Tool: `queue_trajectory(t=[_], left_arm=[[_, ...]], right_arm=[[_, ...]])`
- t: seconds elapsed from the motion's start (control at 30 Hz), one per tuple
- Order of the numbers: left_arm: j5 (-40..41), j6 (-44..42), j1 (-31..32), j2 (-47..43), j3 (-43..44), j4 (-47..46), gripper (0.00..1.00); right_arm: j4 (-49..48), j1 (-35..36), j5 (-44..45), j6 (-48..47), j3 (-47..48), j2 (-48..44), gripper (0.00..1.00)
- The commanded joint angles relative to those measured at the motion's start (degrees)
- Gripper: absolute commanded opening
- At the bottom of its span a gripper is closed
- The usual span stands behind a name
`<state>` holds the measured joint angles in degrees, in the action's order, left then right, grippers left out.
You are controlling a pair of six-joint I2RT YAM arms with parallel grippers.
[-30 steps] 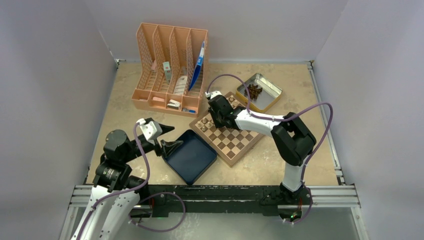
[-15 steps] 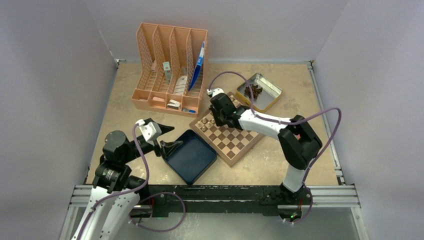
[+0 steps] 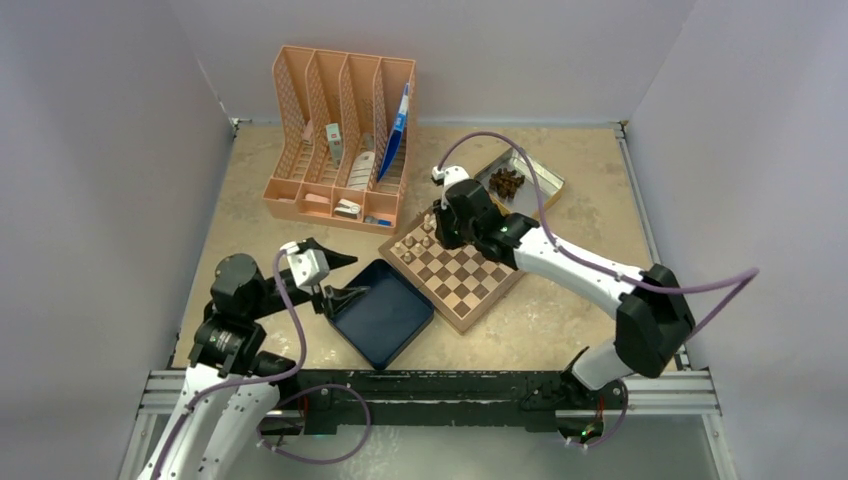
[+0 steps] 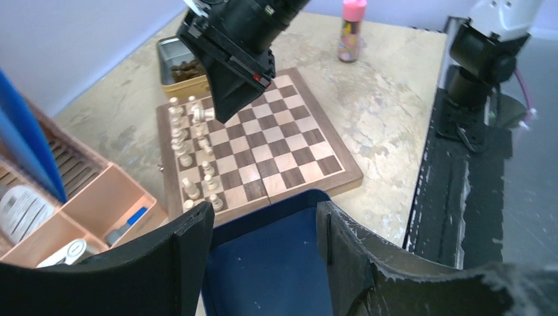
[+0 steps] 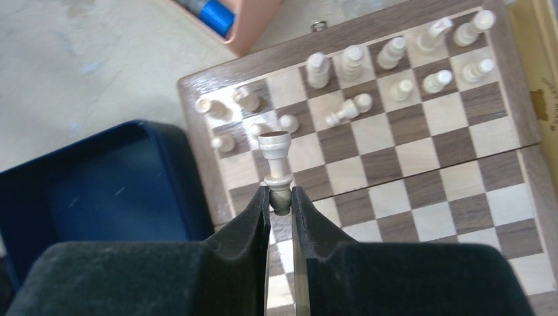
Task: Set up the chess pieces on the board
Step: Pick up the chess piece from the chessboard, then place the chess piece on the chessboard.
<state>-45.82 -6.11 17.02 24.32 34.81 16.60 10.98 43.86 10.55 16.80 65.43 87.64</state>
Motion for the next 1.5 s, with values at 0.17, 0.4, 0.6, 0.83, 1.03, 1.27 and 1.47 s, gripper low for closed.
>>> queue_trajectory(t=[0.17,0.4,0.6,0.83,1.03,1.27,1.47], left_arm=[[-22.07,-14.13,0.12,10.99,6.49,-5.42,0.55],[-25.94,-29.27,0.12,16.85,8.16,0.4,0.57],[-29.41,-39.71,0.5,24.68,11.68,9.53,0.58],[-30.75,-39.82,1.0,26.67,10.31,11.1,0.61],[-34.49,-37.69,1.0,27.34,8.94,10.23,0.61],[-36.06,-29.94,1.0,30.26,9.49,7.23,0.58],[-38.16,-32.88,1.0,33.41,11.23,12.25,0.48]], right_arm=[[-5.87,0.26,-29.43,-2.99,-6.97,-10.03,0.13],[-12.89,3.76,-42.19,-0.7,-11.41,-11.68,0.14],[-16.01,7.29,-46.18,0.17,-12.07,-11.89,0.14],[-17.57,8.09,-45.92,0.94,-13.13,-14.78,0.12],[-18.53,8.06,-48.53,1.05,-13.57,-15.91,0.13],[-20.56,8.09,-50.98,1.14,-14.49,-16.41,0.14],[-22.76,8.09,-51.45,2.4,-14.63,-16.78,0.14]])
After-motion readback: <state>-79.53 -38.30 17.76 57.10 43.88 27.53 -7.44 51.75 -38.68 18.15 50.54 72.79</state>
